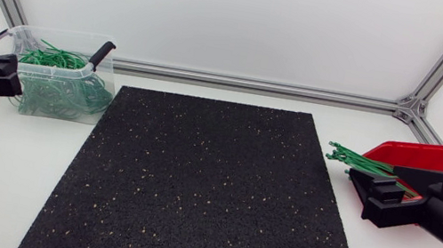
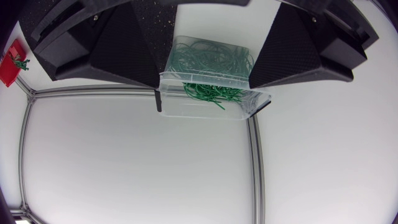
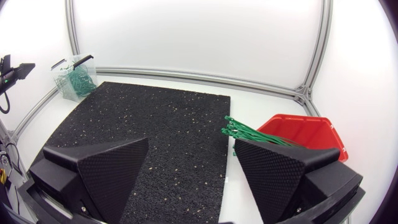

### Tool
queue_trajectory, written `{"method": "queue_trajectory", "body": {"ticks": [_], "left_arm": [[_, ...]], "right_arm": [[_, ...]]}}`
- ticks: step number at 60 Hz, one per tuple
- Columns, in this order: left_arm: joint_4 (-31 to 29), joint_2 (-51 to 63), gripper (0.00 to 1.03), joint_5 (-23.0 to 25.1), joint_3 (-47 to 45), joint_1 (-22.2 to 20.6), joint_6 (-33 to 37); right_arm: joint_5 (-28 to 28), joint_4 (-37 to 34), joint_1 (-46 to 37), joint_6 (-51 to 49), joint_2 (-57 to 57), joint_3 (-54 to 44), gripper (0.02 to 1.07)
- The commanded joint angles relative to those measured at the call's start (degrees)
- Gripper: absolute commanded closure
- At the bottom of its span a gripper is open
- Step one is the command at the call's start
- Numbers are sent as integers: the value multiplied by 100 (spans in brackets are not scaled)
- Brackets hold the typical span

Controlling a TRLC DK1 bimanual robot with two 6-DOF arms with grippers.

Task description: Take a green cable tie from the red box, thread the tail through the head to close it, then place it in the transparent bin on the left.

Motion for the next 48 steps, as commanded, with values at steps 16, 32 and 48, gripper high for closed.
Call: {"method": "queue_trajectory", "body": {"ticks": [16, 32, 48], "left_arm": [[108, -1319, 3, 228, -1091, -238, 124], [-45, -2076, 3, 459, -1652, -294, 87], [-201, -2843, 3, 692, -2221, -350, 49]], "right_arm": [[125, 701, -374, -71, -1070, -1022, 6], [107, 1374, -690, -33, -1811, -1779, 6], [88, 2056, -1011, 4, -2561, -2546, 6]]}}
